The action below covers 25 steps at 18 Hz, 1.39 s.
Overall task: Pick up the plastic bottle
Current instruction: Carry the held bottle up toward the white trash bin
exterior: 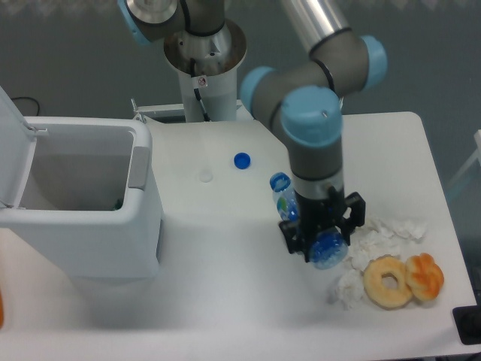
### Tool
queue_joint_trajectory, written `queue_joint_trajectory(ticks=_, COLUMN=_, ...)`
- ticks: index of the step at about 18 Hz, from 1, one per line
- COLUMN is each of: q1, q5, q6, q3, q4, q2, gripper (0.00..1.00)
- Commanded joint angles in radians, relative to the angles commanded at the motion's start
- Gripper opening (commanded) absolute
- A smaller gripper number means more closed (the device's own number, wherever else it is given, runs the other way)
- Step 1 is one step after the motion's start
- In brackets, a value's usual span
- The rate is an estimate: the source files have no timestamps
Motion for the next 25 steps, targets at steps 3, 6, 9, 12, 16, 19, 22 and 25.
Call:
queue_joint_trajectory(ticks=3, q1=-0.026, q5=-0.005, q6=0.138, q3=0.002, q4=0.0, q2=0.032, gripper=0.77)
queue_joint_trajectory(ticks=6, q1=-0.075, q5=-0.03, q6=0.235, q3=0.002, q4=0.002, q2=0.041, gripper=0.77)
queue_joint_trajectory(ticks=9, q1=-0.084, q5=-0.128, q6=0.278, q3=0.002, q4=0.008, q2=0.066, gripper=0.77)
queue_joint_trajectory(ticks=12, q1=-0.078, q5=-0.221, q6=0.416, q3=-0.006, q4=-0.003, q2=0.092, gripper=0.77)
queue_joint_trajectory(ticks=16, q1=-0.075, q5=-0.247, q6=0.501, q3=-0.057, q4=-0.002, q2=0.127, gripper=0.77)
queue_joint_trajectory(ticks=19, q1=-0.074, q5=-0.267, q6=0.499, q3=-0.066, q4=-0.002, q2=0.127, gripper=0.77)
queue_joint_trajectory(ticks=22, q1=-0.071, q5=-0.27, q6=0.502, q3=-0.064, q4=-0.002, q2=0.126, gripper=0.77)
queue_joint_trajectory(ticks=25, q1=-0.069, q5=-0.279, q6=0.494, q3=-0.058, q4=-0.002, q2=0.126, gripper=0.77)
